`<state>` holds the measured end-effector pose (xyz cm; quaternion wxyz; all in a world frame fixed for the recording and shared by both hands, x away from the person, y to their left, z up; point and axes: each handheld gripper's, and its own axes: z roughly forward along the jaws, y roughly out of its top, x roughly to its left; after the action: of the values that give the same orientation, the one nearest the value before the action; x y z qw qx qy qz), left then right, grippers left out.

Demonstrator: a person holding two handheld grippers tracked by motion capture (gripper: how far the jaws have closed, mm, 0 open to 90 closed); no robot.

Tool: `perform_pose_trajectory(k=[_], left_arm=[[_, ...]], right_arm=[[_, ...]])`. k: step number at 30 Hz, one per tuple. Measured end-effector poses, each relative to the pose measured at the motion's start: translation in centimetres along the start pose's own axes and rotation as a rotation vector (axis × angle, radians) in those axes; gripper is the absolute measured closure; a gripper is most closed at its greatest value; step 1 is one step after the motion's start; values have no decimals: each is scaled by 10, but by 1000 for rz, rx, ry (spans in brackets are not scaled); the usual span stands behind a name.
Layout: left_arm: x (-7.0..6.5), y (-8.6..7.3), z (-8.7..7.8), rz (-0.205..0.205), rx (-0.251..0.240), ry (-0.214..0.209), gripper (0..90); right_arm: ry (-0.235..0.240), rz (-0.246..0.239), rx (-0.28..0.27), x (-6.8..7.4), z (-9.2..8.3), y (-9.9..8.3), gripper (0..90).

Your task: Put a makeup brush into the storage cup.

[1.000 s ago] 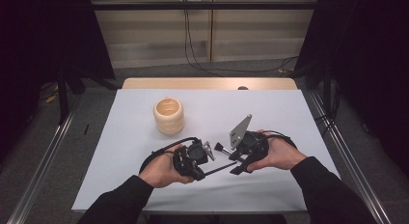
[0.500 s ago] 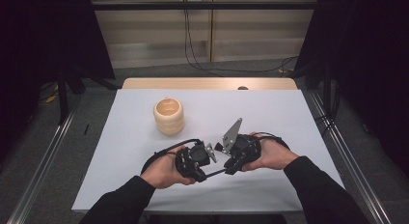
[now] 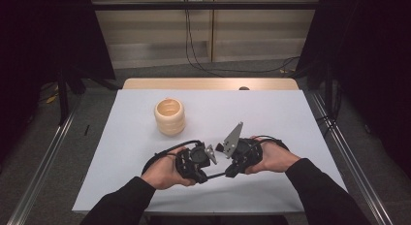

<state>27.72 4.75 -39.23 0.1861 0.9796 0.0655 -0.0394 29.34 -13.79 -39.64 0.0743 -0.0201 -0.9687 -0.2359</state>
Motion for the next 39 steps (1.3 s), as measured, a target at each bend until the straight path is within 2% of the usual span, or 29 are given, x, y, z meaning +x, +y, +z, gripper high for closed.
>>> perform_pose_trajectory(k=[1, 2, 3, 4, 5, 6, 7, 9, 10, 11, 12, 13, 14, 18, 20, 22, 23, 25, 28, 29, 30, 31, 32, 34, 36, 37, 39], left_arm=[[-1, 0, 1, -26, -22, -7, 830], [1, 0, -1, -2, -3, -9, 828], [1, 0, -1, 2, -4, -9, 827], [2, 0, -2, 18, 4, -16, 825], [2, -1, -1, 3, -14, -15, 822], [4, 0, -3, 21, 1, -13, 819], [4, -1, -2, 9, -19, -19, 813], [6, -2, -2, 13, -25, -19, 789], [5, -2, -2, -3, -36, -5, 768], [6, -3, -2, -9, -35, -24, 751], [6, -3, -2, -10, -44, -21, 738], [7, -4, -3, -5, -47, -16, 717], [6, -4, -2, -43, -81, -12, 686], [8, -7, -4, -68, -104, 5, 565], [10, -9, -5, -60, -122, 3, 494], [9, -12, -5, -86, -137, 20, 394], [10, -13, -6, -83, -142, 23, 356], [11, -15, -6, -109, -166, 32, 293], [14, -18, -6, -122, -180, 45, 188], [14, -20, -6, -151, -201, 47, 154], [16, -21, -7, -148, -195, 45, 126], [16, -23, -7, -165, -211, 46, 110], [17, -24, -8, -160, -211, 48, 93], [17, -28, -9, -185, -248, 50, 84], [18, -31, -12, -206, -280, 59, 77], [20, -33, -14, -204, -288, 62, 66], [21, -38, -16, -210, -321, 72, 55]], right_arm=[[-3, -7, -4, 0, 0, 0, 850], [-1, -12, -7, -1, -1, 0, 850], [10, 2, -2, 0, -1, -1, 850], [13, -24, -18, -2, -1, -1, 851], [10, 5, -5, 0, -2, -1, 850], [-3, -30, -28, -3, -1, -1, 851], [2, -12, -22, -1, -2, -2, 851], [-1, -22, -37, -3, -3, -2, 851], [-2, -22, -40, -3, -4, -3, 851], [1, -16, -45, -3, -4, -3, 851], [3, -19, -41, -2, -4, -3, 851], [-2, -19, -38, -2, -4, -3, 851], [4, -5, -27, -1, -5, -3, 851], [-3, -7, -41, -3, -5, -5, 851], [-6, -4, -50, -3, -5, -6, 851], [-7, -1, -56, -3, -5, -7, 851], [-10, 2, -61, -3, -6, -8, 851], [-7, 11, -58, -2, -6, -9, 851], [-15, 24, -58, -2, -7, -10, 851], [-9, 31, -62, -2, -7, -10, 850], [-15, 27, -65, -2, -8, -11, 851], [-22, 26, -75, -3, -8, -12, 851], [-14, 41, -74, -2, -9, -13, 851], [-32, 54, -78, -3, -10, -15, 851], [-49, 45, -96, -4, -10, -18, 851], [-44, 66, -91, -2, -11, -19, 850], [-61, 64, -99, -2, -13, -20, 851]])
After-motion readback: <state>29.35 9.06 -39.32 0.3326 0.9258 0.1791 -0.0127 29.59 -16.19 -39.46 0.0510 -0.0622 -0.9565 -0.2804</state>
